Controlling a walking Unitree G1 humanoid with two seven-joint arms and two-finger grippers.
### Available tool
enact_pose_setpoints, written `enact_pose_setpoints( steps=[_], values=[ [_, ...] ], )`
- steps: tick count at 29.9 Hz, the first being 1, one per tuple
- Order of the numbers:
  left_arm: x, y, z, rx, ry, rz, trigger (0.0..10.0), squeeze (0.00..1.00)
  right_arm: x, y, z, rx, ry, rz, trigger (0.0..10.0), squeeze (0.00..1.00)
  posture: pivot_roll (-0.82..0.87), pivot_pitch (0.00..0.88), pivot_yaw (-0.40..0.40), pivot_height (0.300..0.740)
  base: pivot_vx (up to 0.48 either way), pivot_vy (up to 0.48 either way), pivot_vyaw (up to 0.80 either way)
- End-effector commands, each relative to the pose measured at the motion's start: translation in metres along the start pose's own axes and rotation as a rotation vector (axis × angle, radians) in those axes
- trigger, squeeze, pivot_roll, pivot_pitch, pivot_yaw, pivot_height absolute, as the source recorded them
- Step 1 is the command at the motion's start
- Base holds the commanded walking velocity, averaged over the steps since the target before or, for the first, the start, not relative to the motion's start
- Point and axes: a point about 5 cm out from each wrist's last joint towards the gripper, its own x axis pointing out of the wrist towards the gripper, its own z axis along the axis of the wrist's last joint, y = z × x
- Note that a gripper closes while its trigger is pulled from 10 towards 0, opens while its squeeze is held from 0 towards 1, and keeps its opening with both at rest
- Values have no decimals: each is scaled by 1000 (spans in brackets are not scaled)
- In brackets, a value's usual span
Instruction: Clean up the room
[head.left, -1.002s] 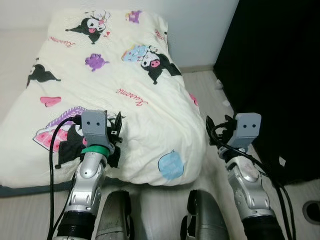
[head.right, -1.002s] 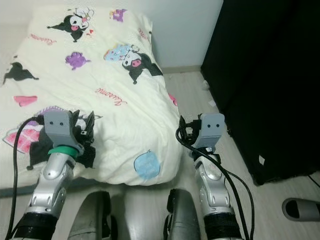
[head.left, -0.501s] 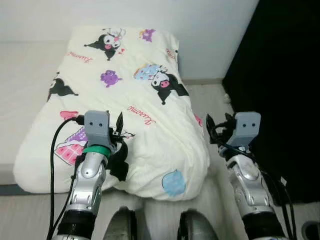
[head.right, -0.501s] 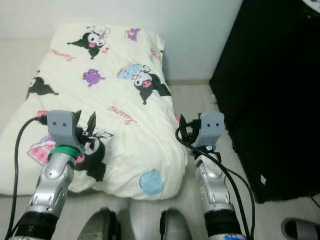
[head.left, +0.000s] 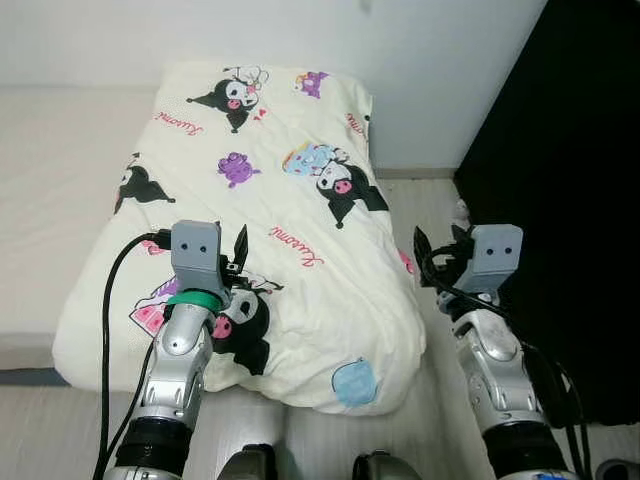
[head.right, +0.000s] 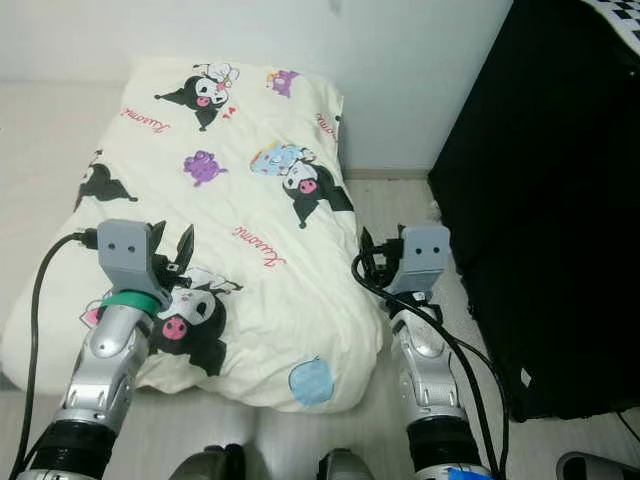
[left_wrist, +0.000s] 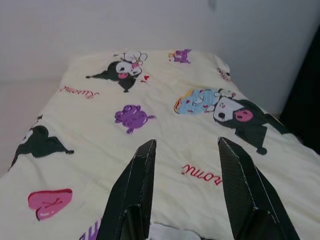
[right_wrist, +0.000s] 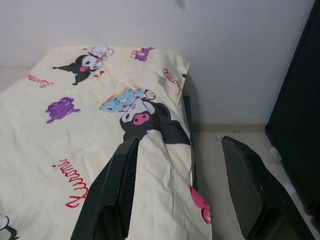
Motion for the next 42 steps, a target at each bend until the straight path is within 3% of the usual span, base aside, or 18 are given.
enact_pose_setpoints(
  steps=[1,4,13,27,42],
  values=[
    [-5,-1,-13,-20,63,-1,10000,0,-3,-2,-10,22,50,-28,10000,0,36,89,38,740,0,0,0],
    [-6,-1,-22,-20,120,17,10000,0,-4,-1,-13,9,55,-37,10000,0,37,90,41,740,0,0,0],
    [-9,-8,-22,-15,102,-25,10000,0,-8,6,-20,-5,67,-55,10000,0,41,96,45,740,0,0,45],
    [-12,-8,-27,-46,164,-18,10000,0,-4,16,-18,-1,45,-28,10000,0,52,101,47,740,0,0,800],
    [-16,-7,-26,4,166,-43,10000,0,5,25,-16,17,37,10,10000,0,70,110,47,740,0,0,800]
  ],
)
